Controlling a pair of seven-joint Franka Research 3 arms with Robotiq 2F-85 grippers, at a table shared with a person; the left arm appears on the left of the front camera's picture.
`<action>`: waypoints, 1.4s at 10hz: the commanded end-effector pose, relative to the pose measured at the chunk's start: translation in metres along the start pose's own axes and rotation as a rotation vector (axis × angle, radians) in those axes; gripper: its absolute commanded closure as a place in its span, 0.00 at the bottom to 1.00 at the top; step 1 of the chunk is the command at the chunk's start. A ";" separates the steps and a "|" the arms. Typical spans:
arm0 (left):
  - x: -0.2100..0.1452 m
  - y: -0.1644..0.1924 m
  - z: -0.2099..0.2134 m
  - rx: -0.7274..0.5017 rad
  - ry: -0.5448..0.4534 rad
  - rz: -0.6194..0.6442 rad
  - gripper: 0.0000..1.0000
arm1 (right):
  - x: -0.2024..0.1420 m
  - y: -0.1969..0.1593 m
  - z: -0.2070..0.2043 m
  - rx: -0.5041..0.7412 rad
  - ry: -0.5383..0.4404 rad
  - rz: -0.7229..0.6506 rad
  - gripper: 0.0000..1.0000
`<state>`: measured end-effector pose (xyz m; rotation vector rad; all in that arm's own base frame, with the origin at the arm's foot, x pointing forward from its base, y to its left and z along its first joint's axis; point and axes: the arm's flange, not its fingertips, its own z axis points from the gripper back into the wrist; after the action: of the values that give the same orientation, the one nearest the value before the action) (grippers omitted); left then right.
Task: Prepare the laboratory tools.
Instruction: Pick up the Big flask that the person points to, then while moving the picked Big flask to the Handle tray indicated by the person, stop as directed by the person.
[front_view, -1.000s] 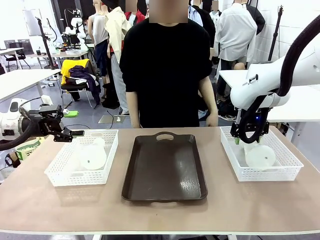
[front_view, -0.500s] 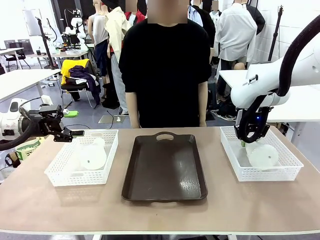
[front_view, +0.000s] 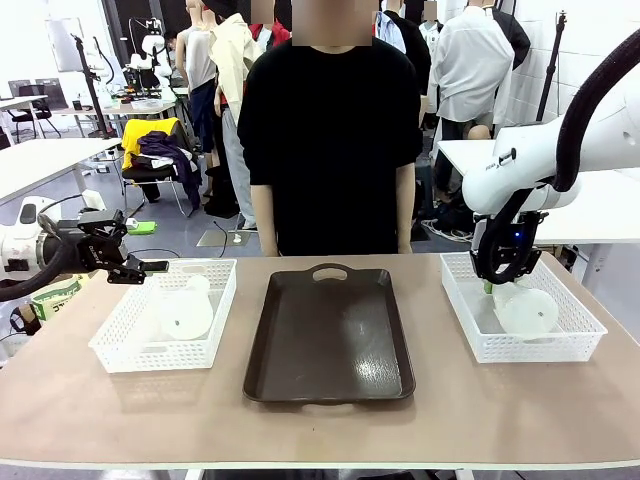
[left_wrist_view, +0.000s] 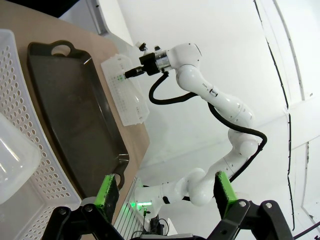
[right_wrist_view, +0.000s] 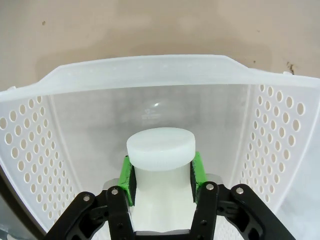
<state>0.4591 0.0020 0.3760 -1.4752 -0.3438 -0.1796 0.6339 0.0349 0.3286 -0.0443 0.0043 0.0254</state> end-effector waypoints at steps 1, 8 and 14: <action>0.000 -0.001 0.001 0.004 -0.005 -0.003 0.00 | -0.001 -0.002 -0.002 -0.036 0.006 -0.050 1.00; 0.000 -0.001 0.001 0.004 -0.005 -0.003 0.00 | 0.000 0.000 0.000 0.000 0.000 0.000 1.00; 0.000 -0.001 0.001 0.004 -0.005 -0.003 0.00 | 0.000 0.000 0.000 0.000 0.000 0.000 1.00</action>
<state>0.4591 0.0020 0.3760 -1.4752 -0.3438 -0.1796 0.6339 0.0354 0.3290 -0.0436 0.0032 0.0177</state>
